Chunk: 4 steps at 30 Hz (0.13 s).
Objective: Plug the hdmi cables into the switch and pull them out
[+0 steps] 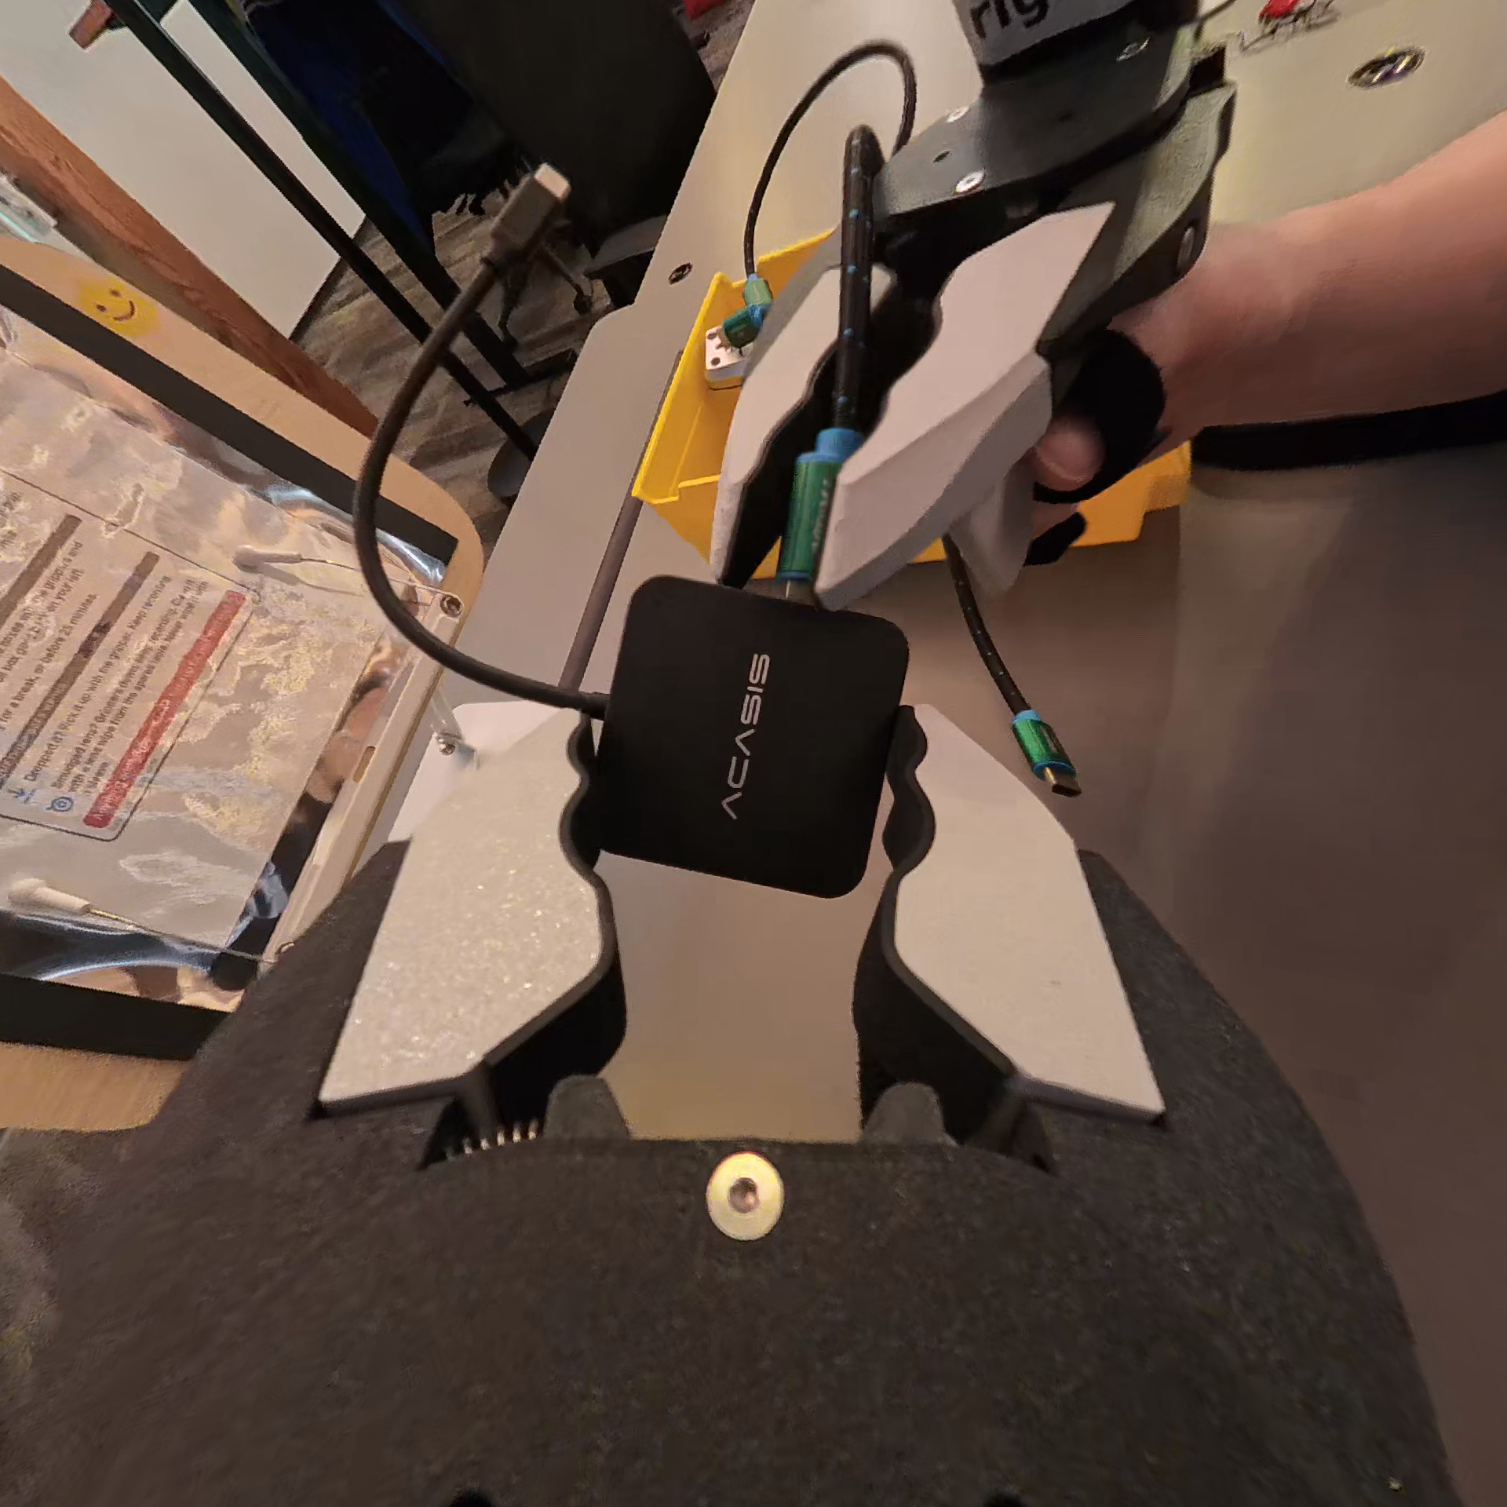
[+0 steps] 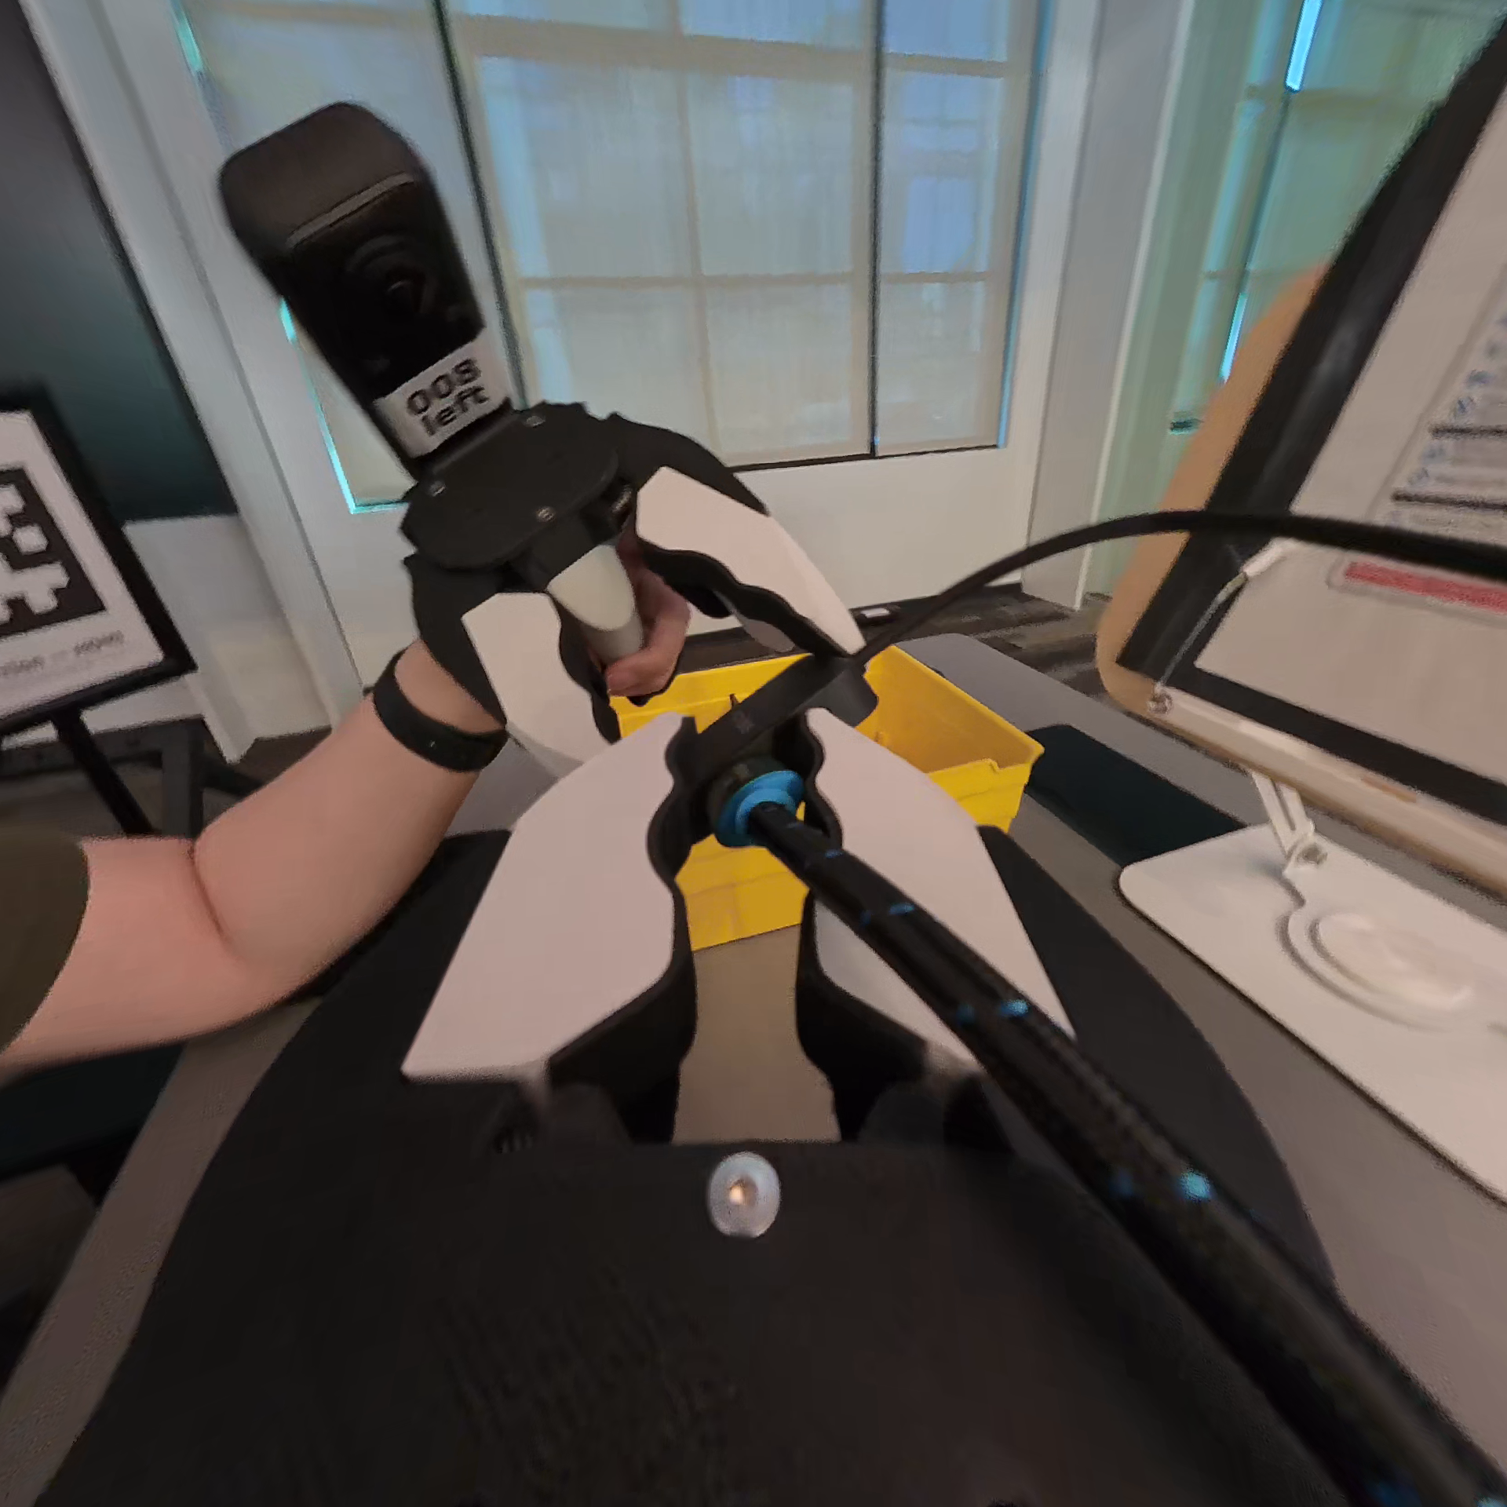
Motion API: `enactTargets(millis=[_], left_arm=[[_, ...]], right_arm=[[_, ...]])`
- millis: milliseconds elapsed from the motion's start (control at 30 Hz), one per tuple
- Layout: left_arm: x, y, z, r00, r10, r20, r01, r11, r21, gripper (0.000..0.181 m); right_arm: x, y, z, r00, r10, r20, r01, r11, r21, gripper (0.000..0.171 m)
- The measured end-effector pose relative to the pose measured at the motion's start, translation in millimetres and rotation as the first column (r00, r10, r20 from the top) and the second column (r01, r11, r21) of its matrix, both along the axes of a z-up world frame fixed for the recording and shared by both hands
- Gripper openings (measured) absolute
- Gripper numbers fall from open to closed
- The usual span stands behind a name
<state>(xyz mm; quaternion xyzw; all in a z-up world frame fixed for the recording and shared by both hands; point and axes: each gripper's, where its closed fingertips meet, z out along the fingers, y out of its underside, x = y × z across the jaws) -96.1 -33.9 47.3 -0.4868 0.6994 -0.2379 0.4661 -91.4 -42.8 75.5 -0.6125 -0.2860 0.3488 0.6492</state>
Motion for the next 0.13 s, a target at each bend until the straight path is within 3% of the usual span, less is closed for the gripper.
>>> enactTargets(millis=[133], left_arm=[[-3.6, -8.1, 4.8, 0.998, -0.051, 0.021, 0.052, 0.997, -0.049, 0.069]], right_arm=[[-5.7, -13.4, -0.7, 0.985, 0.066, 0.161, -0.085, 0.99, 0.117, 0.031]])
